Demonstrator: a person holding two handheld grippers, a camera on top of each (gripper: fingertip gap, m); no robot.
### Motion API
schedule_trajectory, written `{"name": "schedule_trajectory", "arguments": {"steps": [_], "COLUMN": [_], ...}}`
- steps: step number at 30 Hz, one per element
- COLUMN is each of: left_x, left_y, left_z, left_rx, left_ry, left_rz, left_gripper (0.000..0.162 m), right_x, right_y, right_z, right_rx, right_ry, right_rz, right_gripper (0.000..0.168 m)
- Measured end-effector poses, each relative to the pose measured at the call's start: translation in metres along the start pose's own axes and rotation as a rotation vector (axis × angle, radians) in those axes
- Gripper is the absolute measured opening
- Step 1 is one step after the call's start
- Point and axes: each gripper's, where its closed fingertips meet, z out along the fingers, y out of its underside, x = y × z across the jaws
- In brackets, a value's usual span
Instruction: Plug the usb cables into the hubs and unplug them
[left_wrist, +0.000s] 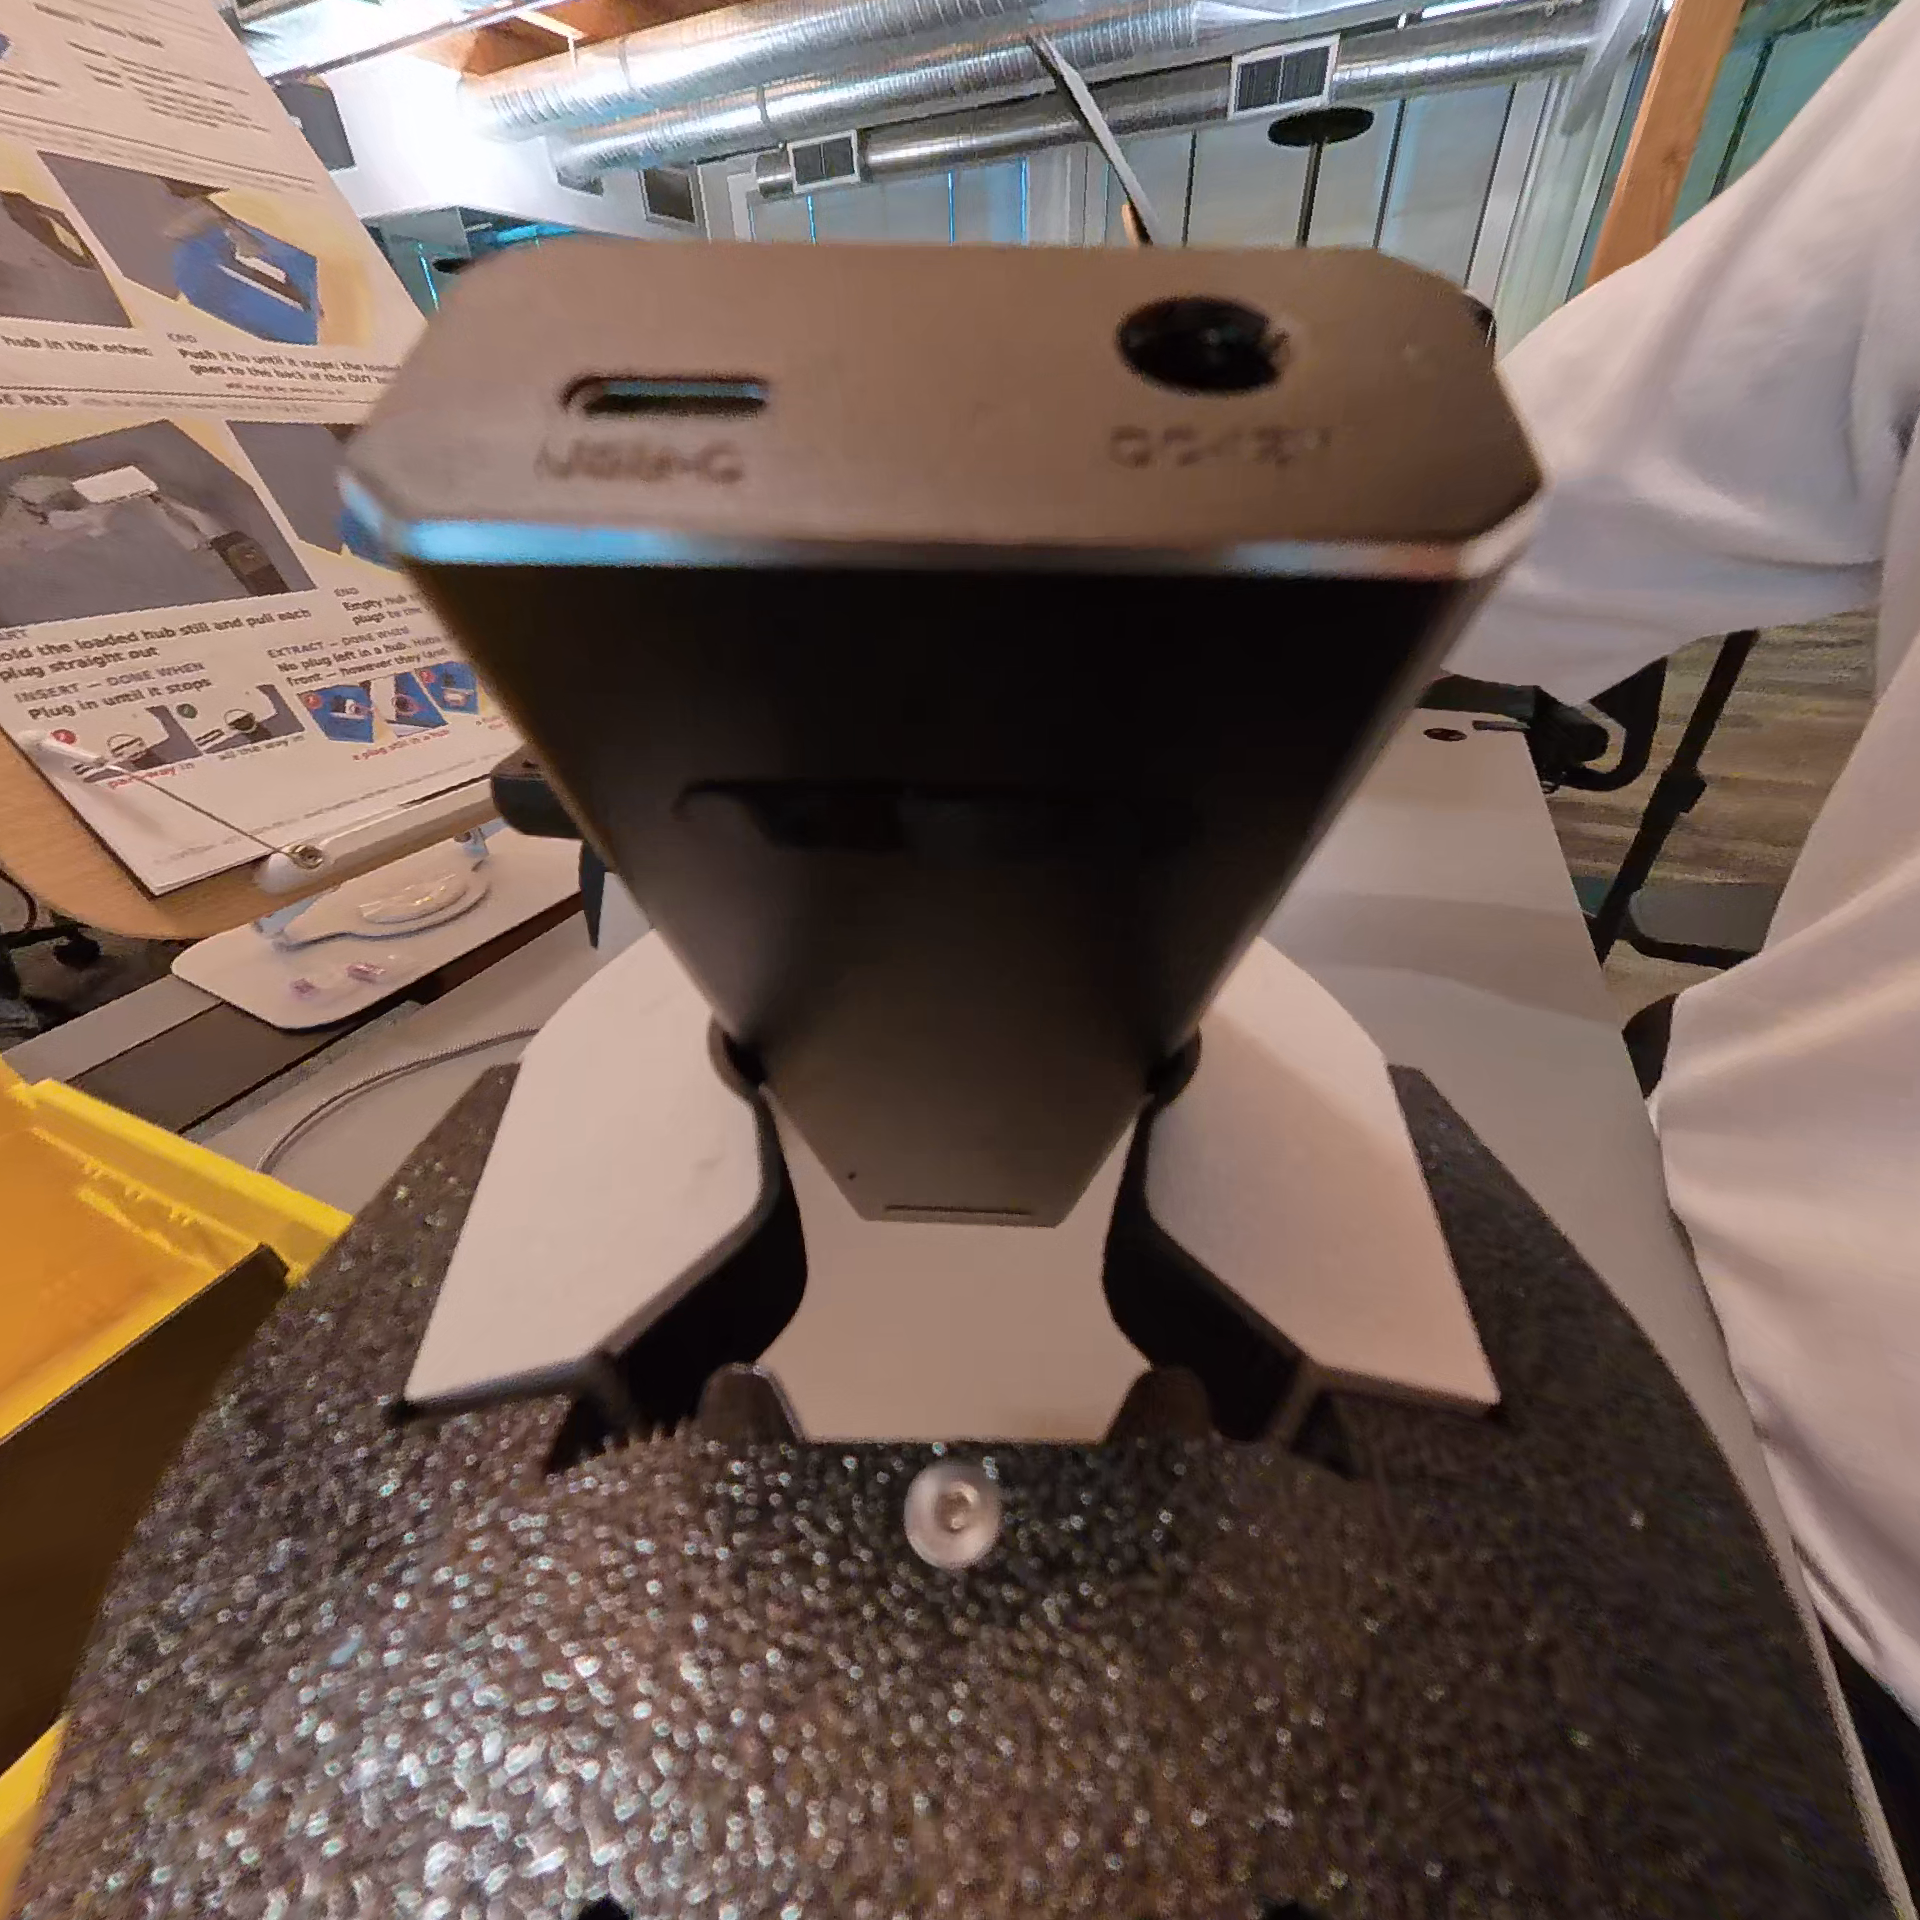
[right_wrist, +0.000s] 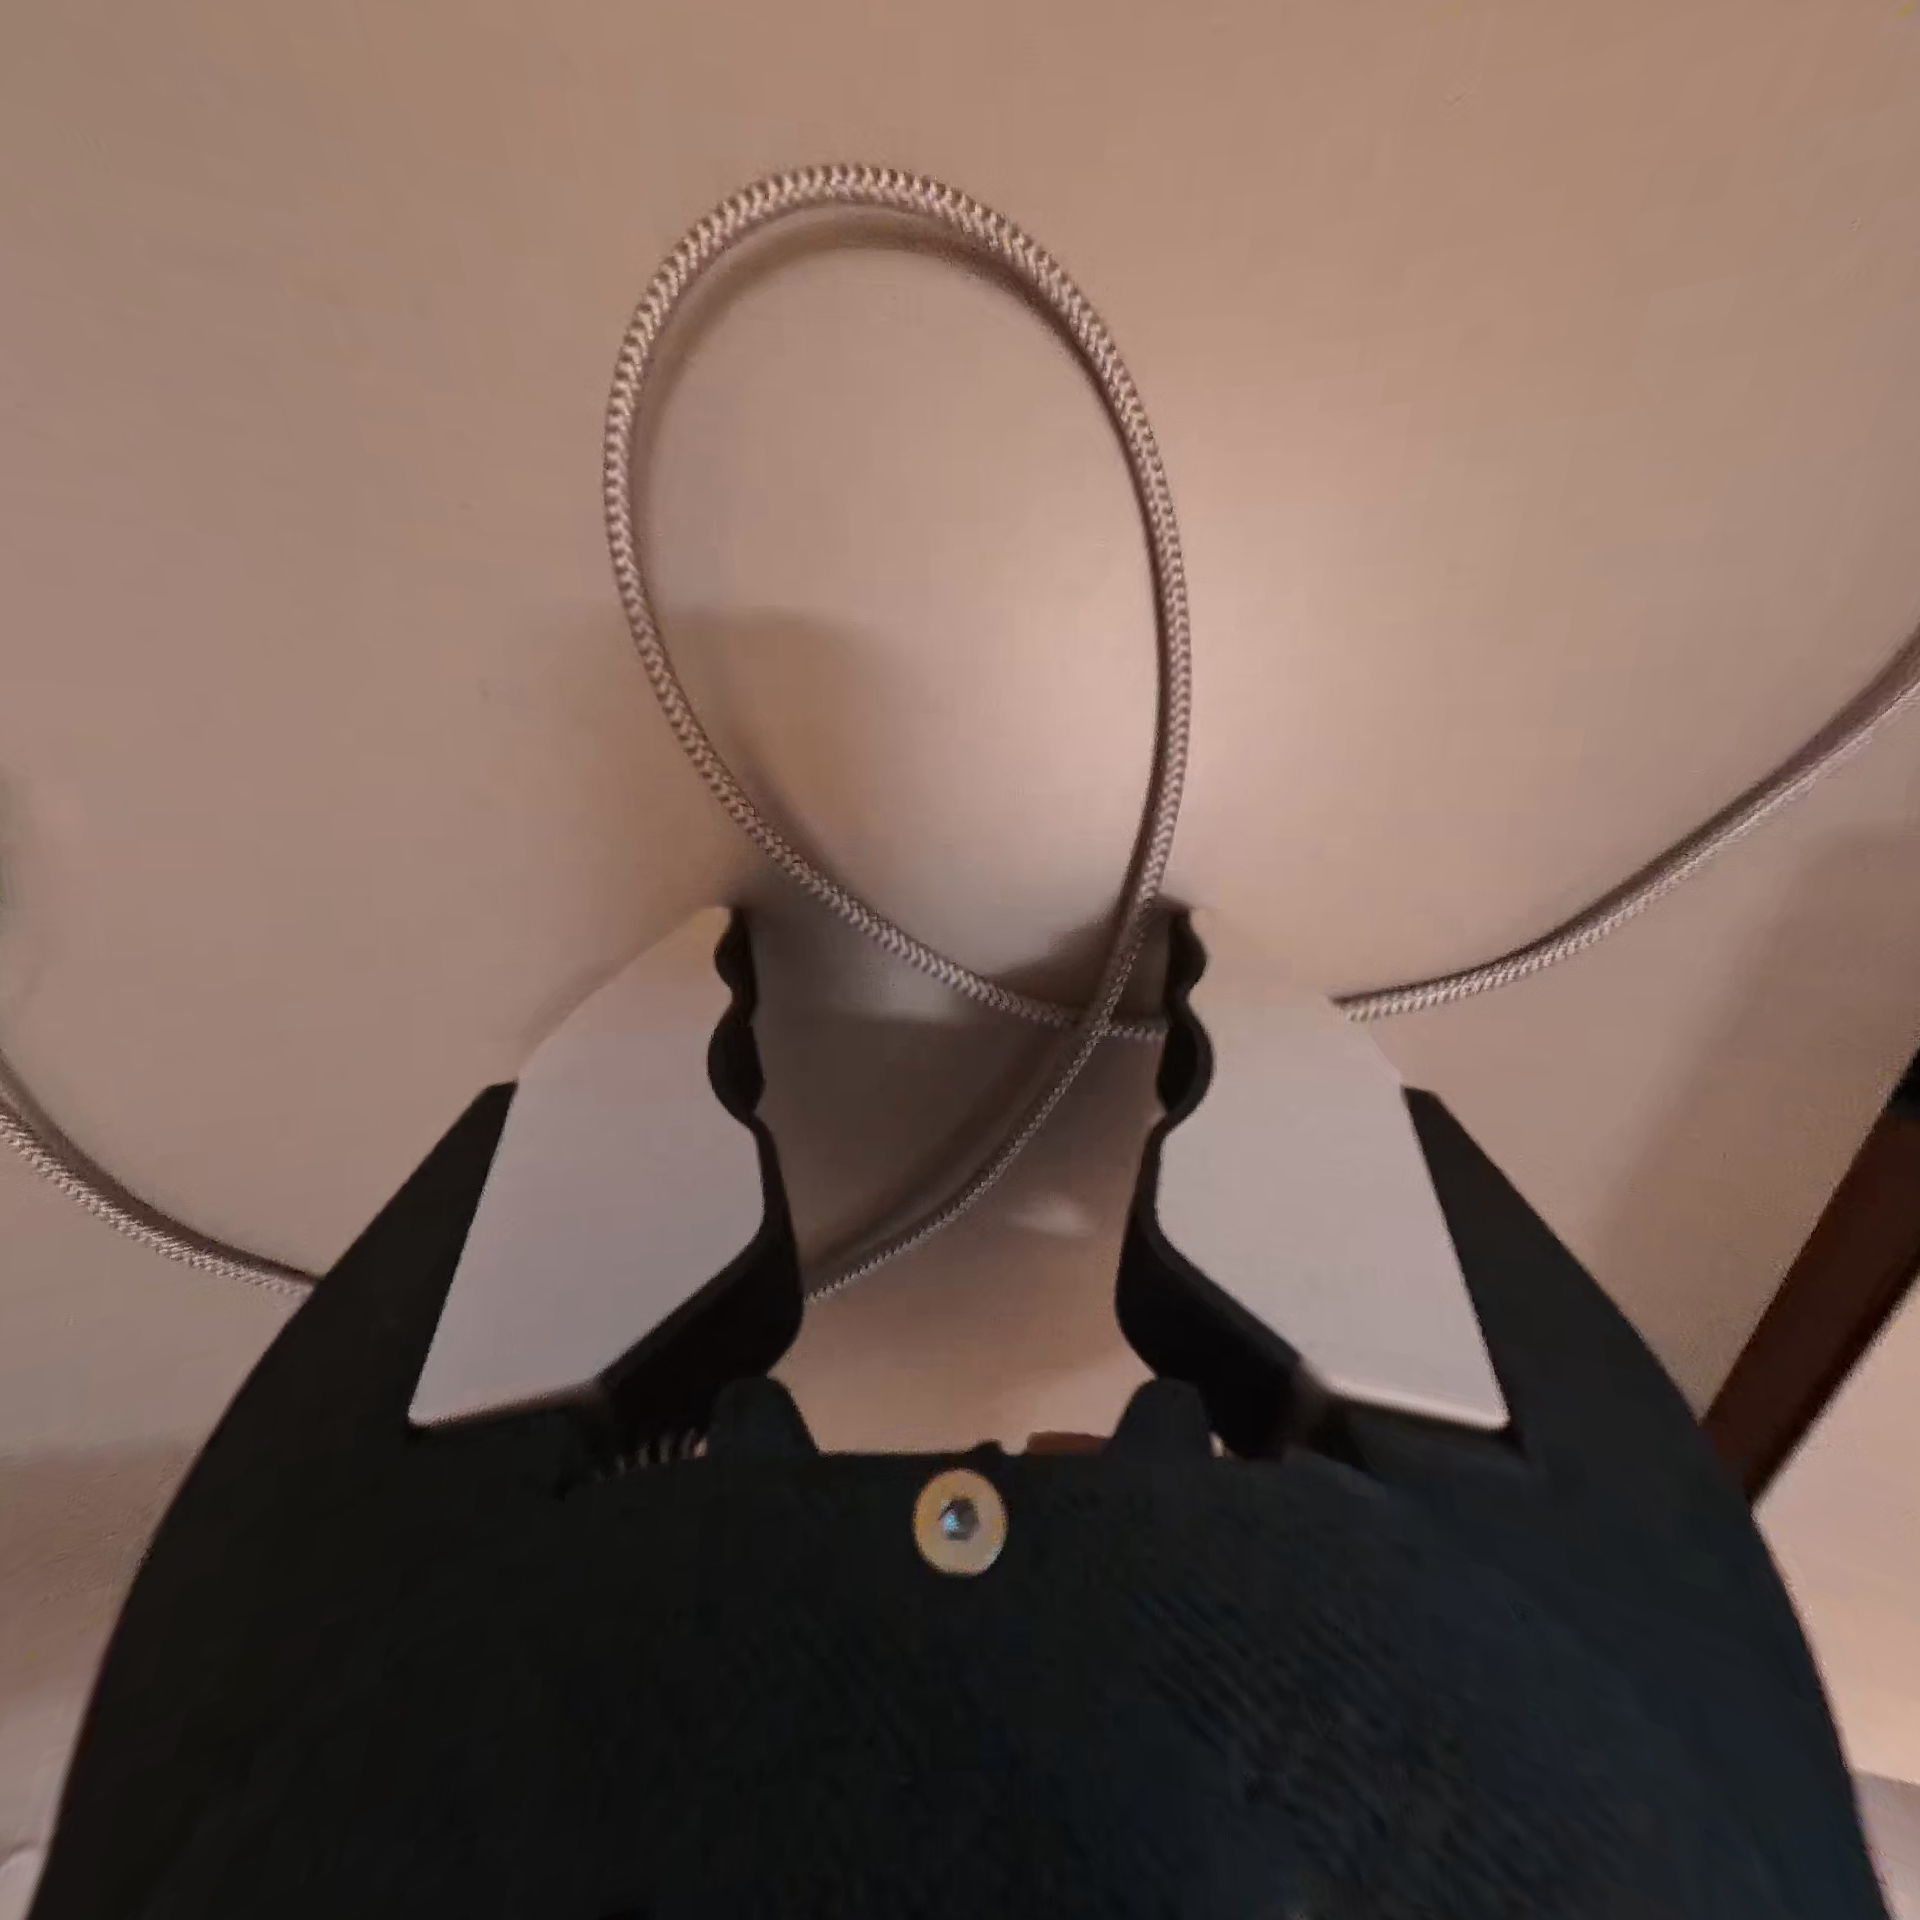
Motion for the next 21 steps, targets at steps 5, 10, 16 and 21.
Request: {"name": "schedule_trajectory", "arguments": {"steps": [5, 10, 16, 21], "left_x": [0.002, 0.008, 0.013, 0.014], "left_y": [-0.001, -0.005, -0.011, -0.016], "left_z": [0.002, 0.005, 0.004, -0.001], "left_rx": [0.014, 0.021, 0.014, 0.019], "left_ry": [0.016, 0.033, 0.028, 0.010], "left_rz": [-0.005, 0.008, 0.035, 0.053], "left_gripper": [0.070, 0.070, 0.070, 0.070], "right_x": [-0.005, -0.015, -0.040, -0.058], "right_y": [0.000, 0.004, 0.018, -0.004], "right_z": [-0.002, -0.004, -0.020, -0.133], "right_rx": [0.061, 0.088, 0.007, 0.225], "right_ry": [0.019, 0.085, 0.168, 0.307], "right_rz": [0.047, 0.036, -0.050, -0.052], "right_gripper": [0.055, 0.005, 0.004, 0.004]}}
